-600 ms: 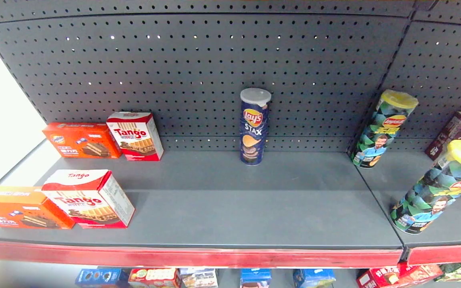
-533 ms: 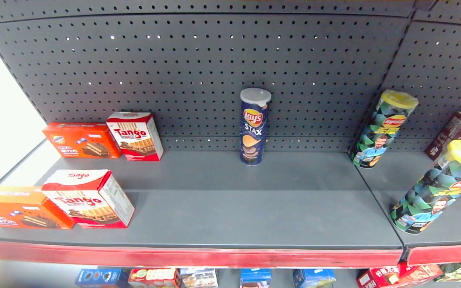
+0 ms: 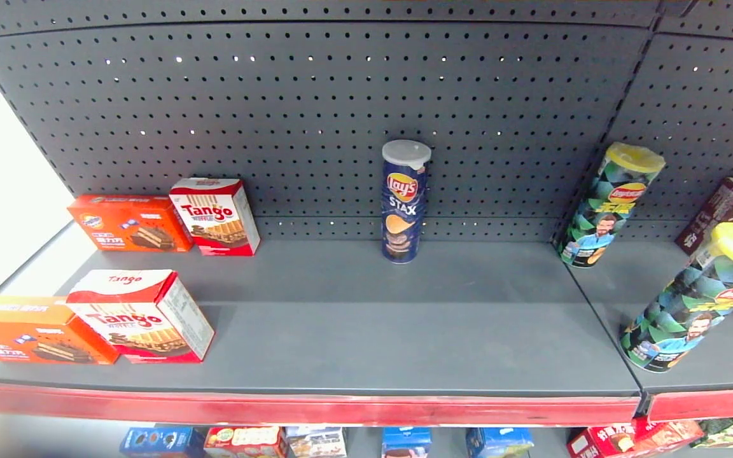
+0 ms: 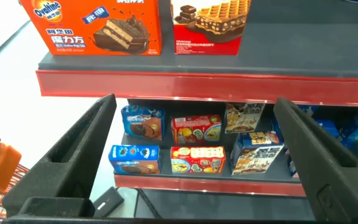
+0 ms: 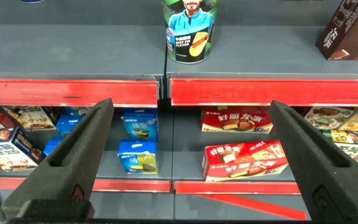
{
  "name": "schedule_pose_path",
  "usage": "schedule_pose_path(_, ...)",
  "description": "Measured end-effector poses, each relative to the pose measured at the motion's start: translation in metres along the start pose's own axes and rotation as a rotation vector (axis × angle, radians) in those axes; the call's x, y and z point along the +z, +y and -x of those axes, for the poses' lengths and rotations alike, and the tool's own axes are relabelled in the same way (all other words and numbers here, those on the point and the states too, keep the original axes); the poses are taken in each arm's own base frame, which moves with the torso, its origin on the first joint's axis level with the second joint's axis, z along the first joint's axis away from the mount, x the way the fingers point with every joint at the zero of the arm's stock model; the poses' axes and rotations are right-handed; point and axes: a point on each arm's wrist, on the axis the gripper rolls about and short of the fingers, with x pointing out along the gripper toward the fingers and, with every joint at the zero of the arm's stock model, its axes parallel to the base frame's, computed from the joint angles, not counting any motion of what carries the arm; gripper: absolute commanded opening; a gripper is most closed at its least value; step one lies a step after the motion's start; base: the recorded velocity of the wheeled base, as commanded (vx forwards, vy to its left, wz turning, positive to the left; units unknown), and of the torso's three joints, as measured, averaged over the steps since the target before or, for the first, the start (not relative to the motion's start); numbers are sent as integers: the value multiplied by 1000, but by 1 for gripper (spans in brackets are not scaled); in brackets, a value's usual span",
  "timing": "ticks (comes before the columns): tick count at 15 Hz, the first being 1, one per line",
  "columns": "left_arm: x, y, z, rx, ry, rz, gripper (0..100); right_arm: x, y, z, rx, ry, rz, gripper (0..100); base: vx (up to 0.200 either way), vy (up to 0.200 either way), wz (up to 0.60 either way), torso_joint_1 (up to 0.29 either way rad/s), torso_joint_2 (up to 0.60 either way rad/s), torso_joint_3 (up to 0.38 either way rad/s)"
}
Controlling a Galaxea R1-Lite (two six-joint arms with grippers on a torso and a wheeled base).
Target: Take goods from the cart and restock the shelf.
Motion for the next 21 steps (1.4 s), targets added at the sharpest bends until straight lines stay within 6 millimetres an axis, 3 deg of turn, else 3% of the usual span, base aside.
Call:
schedule_pose_path(10, 0, 0, 0, 0, 0, 1, 100, 0, 0, 0, 1, 0, -2, 100, 0, 0, 600, 1, 1, 3)
schedule_pose_path(21, 0, 0, 0, -6, 1, -4, 100, 0, 0, 0, -1, 0, 0, 100, 0, 0, 0, 0, 0, 0)
